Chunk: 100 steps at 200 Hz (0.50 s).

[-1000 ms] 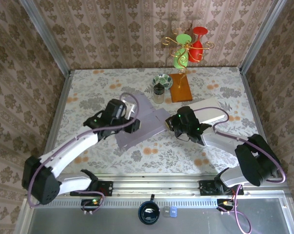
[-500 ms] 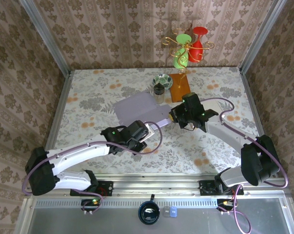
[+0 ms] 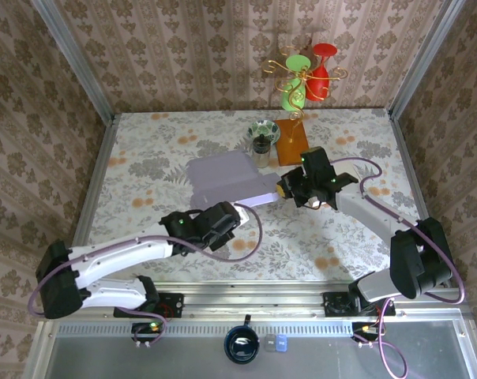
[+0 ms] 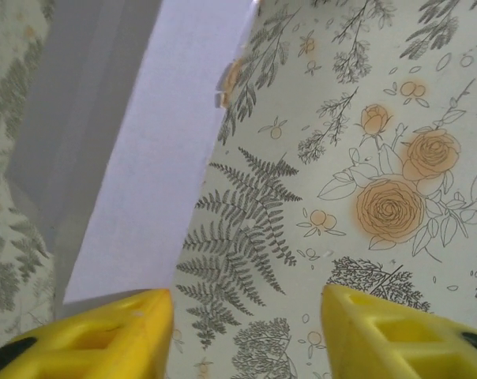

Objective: Fold the paper box

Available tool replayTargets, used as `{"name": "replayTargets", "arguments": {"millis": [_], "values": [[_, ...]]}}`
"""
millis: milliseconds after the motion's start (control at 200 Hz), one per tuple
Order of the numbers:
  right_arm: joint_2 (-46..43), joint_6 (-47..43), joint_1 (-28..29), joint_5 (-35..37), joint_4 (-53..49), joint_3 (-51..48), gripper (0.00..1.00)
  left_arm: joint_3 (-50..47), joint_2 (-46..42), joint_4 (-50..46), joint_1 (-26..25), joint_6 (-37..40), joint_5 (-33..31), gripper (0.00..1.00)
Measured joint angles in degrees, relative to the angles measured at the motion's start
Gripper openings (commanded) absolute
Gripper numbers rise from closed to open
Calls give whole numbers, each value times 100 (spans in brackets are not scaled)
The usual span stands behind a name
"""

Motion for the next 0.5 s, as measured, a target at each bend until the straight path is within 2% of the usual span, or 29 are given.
{"name": "replayTargets", "arguments": {"millis": [120,290,500], "values": [[61,-7,-31,-31,-74,87,0,-195,-407,20,-79,144,-234,62],[96,-7,-46,-146,-114,146,0,-308,-398,85,-35,424,-592,64],[120,-4,-79,-190,-129,146,0,-313,-289,317,125,778,-474,63]]}}
